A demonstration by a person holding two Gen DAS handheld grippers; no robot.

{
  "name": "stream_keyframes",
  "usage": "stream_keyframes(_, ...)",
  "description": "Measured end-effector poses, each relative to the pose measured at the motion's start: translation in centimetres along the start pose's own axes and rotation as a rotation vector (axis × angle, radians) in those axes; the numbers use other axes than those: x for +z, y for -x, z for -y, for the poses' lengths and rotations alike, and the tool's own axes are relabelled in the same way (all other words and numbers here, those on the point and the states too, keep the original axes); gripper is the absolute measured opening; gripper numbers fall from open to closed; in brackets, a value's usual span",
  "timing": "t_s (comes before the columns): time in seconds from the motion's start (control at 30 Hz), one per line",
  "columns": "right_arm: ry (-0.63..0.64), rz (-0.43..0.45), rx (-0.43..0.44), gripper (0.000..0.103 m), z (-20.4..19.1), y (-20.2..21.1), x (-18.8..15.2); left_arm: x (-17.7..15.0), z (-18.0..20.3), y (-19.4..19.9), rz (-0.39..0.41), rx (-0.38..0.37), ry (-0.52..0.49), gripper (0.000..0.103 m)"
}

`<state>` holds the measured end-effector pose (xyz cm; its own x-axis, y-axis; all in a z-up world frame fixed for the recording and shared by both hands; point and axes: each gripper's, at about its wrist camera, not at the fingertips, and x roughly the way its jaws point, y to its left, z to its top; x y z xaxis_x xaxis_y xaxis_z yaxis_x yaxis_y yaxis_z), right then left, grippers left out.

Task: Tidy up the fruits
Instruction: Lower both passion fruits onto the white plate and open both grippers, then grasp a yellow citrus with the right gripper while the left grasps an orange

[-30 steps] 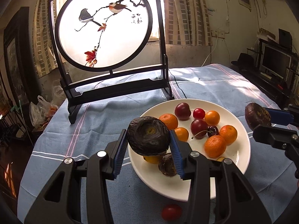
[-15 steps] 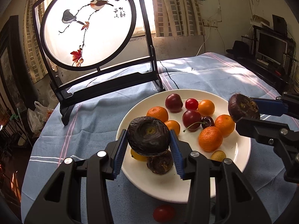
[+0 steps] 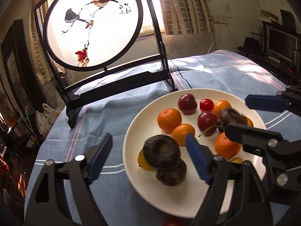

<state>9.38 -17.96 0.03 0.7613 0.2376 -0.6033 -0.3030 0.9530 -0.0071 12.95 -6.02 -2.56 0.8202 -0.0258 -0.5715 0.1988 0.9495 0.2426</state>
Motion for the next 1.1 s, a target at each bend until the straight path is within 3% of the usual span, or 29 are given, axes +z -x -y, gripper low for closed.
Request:
stream_keyframes(0.2, -0.020, 0.018, 0.012, 0.061, 0.7, 2.2, -0.5, -0.1, -0.9, 0.5, -0.006, -0.021, 0.022, 0.085)
stream_keyframes(0.37, 0.005, 0.004, 0.053, 0.062, 1.1, 6.1, -2.6, -0.6, -1.1, 3.2, 0.021, -0.042, -0.005, 0.085)
stream_keyframes(0.5, 0.062, -0.046, 0.088, 0.062, 0.9, 9.1, -6.1, -2.3, -1.4, 6.2, 0.015, -0.089, -0.033, 0.085)
stream_keyframes(0.63, 0.137, -0.148, 0.123, 0.061, -0.3, 9.4, -10.2, -4.5, -1.1, 8.0, -0.036, -0.147, -0.054, 0.085)
stream_keyframes(0.83, 0.196, -0.256, 0.157, 0.047, -2.6, 6.6, -13.0, -7.8, 0.7, 10.0, -0.123, -0.289, -0.081, 0.085)
stream_keyframes(0.9, 0.209, -0.276, 0.158, 0.026, -3.0, 5.9, -13.2, -8.6, 1.6, 10.4, -0.151, -0.343, -0.081, 0.085)
stream_keyframes(1.1, 0.150, -0.219, 0.158, 0.025, -1.3, 7.8, -13.1, -9.7, 5.8, 10.4, -0.204, -0.406, -0.119, 0.085)
